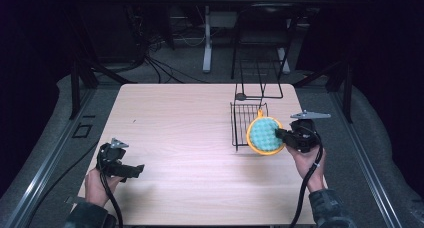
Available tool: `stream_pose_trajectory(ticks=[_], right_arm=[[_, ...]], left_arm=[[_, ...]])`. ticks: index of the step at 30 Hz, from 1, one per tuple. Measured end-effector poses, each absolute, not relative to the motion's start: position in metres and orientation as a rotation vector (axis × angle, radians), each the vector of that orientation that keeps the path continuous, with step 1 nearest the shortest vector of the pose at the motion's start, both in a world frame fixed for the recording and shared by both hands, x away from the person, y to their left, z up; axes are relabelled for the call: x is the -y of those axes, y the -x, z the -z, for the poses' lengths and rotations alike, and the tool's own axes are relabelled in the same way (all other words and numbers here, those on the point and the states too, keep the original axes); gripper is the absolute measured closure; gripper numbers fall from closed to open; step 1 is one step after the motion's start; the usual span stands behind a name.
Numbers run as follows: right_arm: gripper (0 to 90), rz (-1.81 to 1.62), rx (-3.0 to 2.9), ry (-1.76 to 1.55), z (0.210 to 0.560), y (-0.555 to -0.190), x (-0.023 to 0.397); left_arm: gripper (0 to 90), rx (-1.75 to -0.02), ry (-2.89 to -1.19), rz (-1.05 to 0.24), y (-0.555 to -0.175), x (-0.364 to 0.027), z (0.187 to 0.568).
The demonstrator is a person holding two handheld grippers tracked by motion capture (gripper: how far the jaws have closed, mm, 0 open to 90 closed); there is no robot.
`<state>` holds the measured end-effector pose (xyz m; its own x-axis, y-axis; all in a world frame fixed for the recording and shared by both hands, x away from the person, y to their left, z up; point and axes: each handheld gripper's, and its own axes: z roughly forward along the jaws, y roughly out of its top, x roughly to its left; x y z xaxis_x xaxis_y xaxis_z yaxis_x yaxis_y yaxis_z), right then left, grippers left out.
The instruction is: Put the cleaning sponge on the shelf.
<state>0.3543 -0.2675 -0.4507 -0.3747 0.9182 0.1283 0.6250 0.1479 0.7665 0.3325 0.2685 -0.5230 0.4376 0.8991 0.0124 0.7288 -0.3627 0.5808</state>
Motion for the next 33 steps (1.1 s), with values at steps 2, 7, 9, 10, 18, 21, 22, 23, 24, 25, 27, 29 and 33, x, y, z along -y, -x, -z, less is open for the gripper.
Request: stream_pose_trajectory(ticks=[2,7,9,10,18,21,22,23,24,25,27,29,33], right_arm=[[88.3,-1.078,-2.060,-1.488,0.452,-0.358,0.268],[88.3,-1.080,-2.047,-1.506,0.455,-0.367,0.267],[88.3,-1.080,-2.043,-1.506,0.456,-0.371,0.266],[88.3,-1.082,-2.042,-1.514,0.457,-0.373,0.265],[88.2,-1.067,-2.031,-1.525,0.463,-0.387,0.255],[88.2,-1.058,-2.026,-1.521,0.464,-0.391,0.252],[88.2,-1.060,-2.027,-1.523,0.465,-0.392,0.251],[88.1,-1.057,-2.026,-1.522,0.466,-0.393,0.251],[88.1,-1.061,-2.021,-1.525,0.467,-0.394,0.250],[88.1,-1.057,-2.022,-1.525,0.467,-0.395,0.249],[88.1,-1.059,-2.016,-1.528,0.469,-0.397,0.249],[88.1,-1.059,-2.012,-1.536,0.470,-0.399,0.248],[88.1,-1.053,-2.005,-1.550,0.473,-0.403,0.246]], left_arm=[[0.0,-1.368,-2.199,-0.452,-0.333,-0.268,0.523],[0.0,-1.364,-2.200,-0.455,-0.332,-0.268,0.523],[0.0,-1.368,-2.195,-0.458,-0.332,-0.269,0.523],[0.0,-1.370,-2.196,-0.457,-0.332,-0.268,0.523],[0.0,-1.362,-2.193,-0.459,-0.332,-0.269,0.522],[0.0,-1.368,-2.192,-0.455,-0.332,-0.269,0.522],[0.0,-1.369,-2.195,-0.457,-0.332,-0.269,0.522],[0.0,-1.369,-2.195,-0.457,-0.332,-0.269,0.522],[0.0,-1.368,-2.194,-0.458,-0.332,-0.269,0.522],[0.0,-1.367,-2.195,-0.459,-0.331,-0.269,0.522],[0.0,-1.369,-2.195,-0.457,-0.332,-0.269,0.522],[0.0,-1.367,-2.197,-0.462,-0.332,-0.269,0.523],[0.0,-1.360,-2.206,-0.462,-0.332,-0.268,0.523]])
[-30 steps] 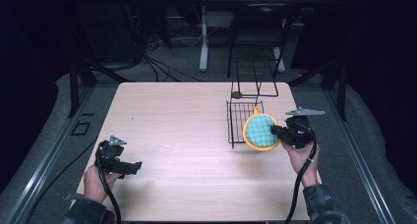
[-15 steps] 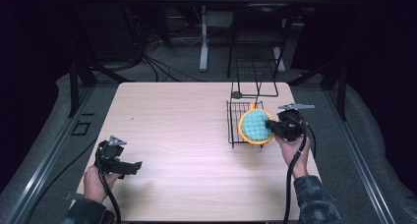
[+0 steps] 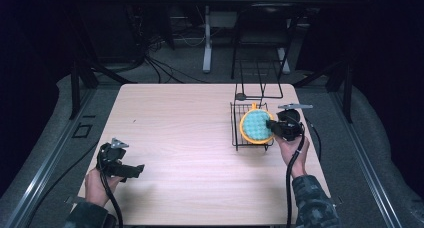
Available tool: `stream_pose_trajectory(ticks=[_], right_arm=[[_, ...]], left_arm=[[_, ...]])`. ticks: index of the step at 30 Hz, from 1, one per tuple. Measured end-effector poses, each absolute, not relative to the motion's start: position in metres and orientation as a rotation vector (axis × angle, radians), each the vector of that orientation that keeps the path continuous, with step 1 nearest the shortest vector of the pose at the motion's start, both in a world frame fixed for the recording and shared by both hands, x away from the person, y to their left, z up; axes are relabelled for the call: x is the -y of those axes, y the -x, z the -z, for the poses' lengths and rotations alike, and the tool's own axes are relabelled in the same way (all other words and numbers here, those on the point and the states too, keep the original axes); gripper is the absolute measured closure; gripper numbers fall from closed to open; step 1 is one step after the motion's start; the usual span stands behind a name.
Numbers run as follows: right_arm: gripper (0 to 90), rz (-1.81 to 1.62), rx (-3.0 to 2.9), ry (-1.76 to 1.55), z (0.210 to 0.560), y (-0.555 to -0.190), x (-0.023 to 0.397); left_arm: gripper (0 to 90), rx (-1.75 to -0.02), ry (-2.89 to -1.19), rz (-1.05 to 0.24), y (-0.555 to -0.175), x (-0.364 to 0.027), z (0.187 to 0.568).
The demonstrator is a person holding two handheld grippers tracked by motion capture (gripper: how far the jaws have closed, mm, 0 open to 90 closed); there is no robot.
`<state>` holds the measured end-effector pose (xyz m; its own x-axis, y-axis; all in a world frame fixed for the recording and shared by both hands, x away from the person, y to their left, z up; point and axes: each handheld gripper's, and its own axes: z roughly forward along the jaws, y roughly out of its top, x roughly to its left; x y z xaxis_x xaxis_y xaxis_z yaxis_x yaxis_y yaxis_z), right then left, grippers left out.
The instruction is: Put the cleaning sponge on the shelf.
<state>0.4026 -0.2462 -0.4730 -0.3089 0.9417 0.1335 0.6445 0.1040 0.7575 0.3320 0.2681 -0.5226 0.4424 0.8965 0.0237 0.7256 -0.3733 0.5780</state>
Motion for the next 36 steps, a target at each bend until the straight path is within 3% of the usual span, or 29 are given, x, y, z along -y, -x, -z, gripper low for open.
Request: stream_pose_trajectory(ticks=[36], right_arm=[[87.9,-1.045,-1.979,-1.633,0.504,-0.428,0.236]], left_arm=[[0.0,-1.356,-2.218,-0.459,-0.331,-0.269,0.523]])
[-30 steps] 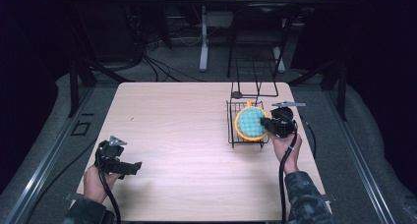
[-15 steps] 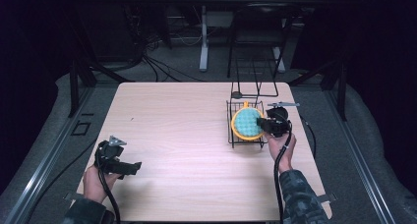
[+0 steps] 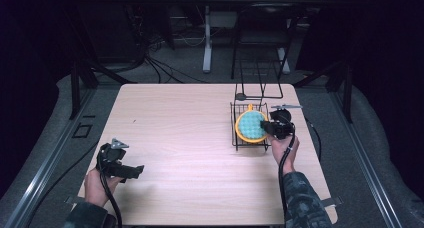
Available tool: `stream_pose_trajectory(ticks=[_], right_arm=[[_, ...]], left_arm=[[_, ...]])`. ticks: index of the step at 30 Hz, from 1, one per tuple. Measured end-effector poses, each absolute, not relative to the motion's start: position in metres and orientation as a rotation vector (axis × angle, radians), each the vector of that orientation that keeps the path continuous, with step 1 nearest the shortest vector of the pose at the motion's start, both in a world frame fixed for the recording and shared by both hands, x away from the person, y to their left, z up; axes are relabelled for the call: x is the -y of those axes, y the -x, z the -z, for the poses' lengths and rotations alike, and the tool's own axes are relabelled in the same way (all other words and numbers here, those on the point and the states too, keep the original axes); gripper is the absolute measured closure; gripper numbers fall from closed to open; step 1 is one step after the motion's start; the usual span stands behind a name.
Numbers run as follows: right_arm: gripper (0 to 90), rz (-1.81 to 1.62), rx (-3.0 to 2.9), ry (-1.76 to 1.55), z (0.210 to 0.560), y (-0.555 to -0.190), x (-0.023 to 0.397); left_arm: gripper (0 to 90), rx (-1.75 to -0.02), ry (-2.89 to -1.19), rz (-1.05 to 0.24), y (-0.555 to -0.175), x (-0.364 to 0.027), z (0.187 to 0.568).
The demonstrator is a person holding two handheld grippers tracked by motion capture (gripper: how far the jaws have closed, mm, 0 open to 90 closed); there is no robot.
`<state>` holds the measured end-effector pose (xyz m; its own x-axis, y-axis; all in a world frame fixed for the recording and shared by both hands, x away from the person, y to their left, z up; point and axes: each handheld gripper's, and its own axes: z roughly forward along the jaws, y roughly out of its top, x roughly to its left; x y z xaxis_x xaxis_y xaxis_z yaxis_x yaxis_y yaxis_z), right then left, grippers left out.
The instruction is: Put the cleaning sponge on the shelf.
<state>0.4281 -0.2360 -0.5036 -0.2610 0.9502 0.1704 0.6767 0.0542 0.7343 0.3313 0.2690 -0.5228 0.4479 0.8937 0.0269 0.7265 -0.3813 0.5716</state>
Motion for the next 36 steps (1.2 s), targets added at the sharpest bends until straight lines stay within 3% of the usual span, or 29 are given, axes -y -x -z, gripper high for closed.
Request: stream_pose_trajectory(ticks=[31,36], right_arm=[[87.4,-1.001,-1.915,-1.693,0.525,-0.452,0.237],[81.2,-1.023,-1.917,-1.681,0.525,-0.452,0.239]], left_arm=[[0.0,-1.358,-2.225,-0.452,-0.332,-0.270,0.523],[0.0,-1.356,-2.227,-0.451,-0.332,-0.269,0.524]])
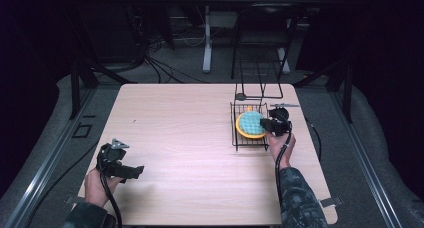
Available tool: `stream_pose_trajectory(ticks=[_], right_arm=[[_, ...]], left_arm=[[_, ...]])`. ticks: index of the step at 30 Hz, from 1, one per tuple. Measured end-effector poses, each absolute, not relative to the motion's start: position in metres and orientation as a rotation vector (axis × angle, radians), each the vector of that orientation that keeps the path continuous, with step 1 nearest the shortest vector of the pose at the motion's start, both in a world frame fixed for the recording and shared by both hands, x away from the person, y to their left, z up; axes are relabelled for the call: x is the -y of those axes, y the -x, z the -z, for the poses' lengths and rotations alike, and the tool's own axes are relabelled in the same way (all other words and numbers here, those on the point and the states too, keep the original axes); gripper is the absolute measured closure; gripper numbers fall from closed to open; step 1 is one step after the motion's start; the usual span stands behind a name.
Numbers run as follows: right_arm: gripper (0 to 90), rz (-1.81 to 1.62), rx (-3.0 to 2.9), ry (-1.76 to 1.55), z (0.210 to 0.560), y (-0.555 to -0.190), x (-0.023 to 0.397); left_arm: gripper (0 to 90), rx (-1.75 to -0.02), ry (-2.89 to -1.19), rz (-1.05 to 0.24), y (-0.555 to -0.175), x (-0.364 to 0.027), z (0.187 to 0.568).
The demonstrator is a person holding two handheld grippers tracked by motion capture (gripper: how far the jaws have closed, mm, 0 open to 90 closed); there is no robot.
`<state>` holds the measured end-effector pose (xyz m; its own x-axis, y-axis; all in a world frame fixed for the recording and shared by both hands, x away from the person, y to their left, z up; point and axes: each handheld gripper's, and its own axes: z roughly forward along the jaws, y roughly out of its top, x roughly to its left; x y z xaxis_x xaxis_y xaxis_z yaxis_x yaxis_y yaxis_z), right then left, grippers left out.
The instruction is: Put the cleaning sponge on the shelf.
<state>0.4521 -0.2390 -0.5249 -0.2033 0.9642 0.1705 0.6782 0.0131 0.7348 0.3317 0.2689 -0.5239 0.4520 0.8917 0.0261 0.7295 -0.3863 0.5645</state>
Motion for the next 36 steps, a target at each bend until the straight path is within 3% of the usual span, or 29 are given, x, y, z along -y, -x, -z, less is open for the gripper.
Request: stream_pose_trajectory(ticks=[9,22,36], right_arm=[[42.7,-1.076,-1.983,-1.608,0.507,-0.435,0.240],[20.8,-1.028,-2.095,-1.480,0.490,-0.404,0.245],[5.5,-1.036,-2.162,-1.385,0.464,-0.370,0.246]], left_arm=[[0.0,-1.361,-2.224,-0.457,-0.331,-0.269,0.523],[0.0,-1.356,-2.224,-0.459,-0.331,-0.268,0.524],[0.0,-1.348,-2.231,-0.455,-0.331,-0.267,0.524]])
